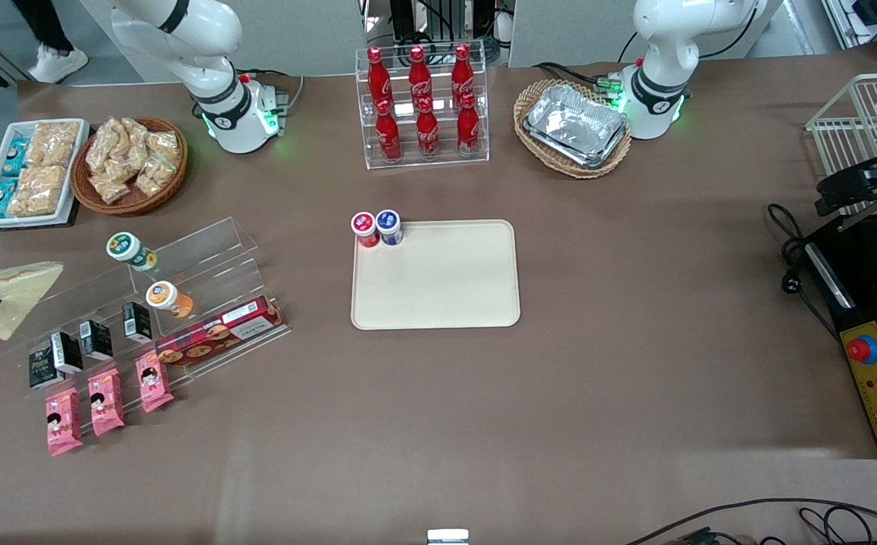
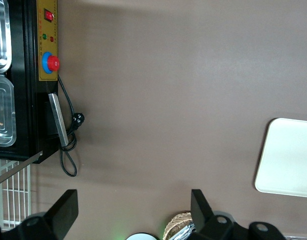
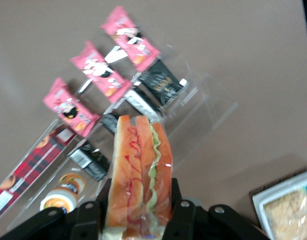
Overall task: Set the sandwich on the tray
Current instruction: 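Lift the sandwich out of the rack and carry it toward the tray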
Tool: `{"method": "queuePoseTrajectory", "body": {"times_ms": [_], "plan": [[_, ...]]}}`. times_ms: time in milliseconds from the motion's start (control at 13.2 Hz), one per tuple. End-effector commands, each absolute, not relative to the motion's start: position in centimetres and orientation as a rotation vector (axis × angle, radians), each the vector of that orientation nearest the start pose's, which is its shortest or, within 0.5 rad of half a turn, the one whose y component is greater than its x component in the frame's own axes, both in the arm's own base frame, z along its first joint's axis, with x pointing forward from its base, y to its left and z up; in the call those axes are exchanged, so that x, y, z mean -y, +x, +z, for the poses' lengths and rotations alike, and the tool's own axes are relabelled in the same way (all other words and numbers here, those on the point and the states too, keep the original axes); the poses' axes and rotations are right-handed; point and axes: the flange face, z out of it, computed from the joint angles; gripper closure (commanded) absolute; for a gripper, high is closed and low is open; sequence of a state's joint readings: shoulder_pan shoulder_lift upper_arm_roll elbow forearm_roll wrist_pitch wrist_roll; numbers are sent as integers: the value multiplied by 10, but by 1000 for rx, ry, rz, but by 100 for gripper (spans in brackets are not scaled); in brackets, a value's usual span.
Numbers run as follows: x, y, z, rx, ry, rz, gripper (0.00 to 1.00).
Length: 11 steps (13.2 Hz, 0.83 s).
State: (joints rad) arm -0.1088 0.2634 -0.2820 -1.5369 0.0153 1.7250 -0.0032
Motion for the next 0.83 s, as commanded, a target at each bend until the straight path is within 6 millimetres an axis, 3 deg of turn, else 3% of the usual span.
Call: {"method": "queuePoseTrajectory", "body": {"times_ms": [0, 152, 379, 530, 758], "plan": [[160, 618, 520, -120, -3193, 120, 53], [109, 629, 523, 182, -3189, 109, 53], [17, 639, 526, 674, -3129, 87, 52], [-43, 640, 526, 858, -3088, 59, 52], [-161, 628, 511, 1189, -2982, 58, 51]]}}
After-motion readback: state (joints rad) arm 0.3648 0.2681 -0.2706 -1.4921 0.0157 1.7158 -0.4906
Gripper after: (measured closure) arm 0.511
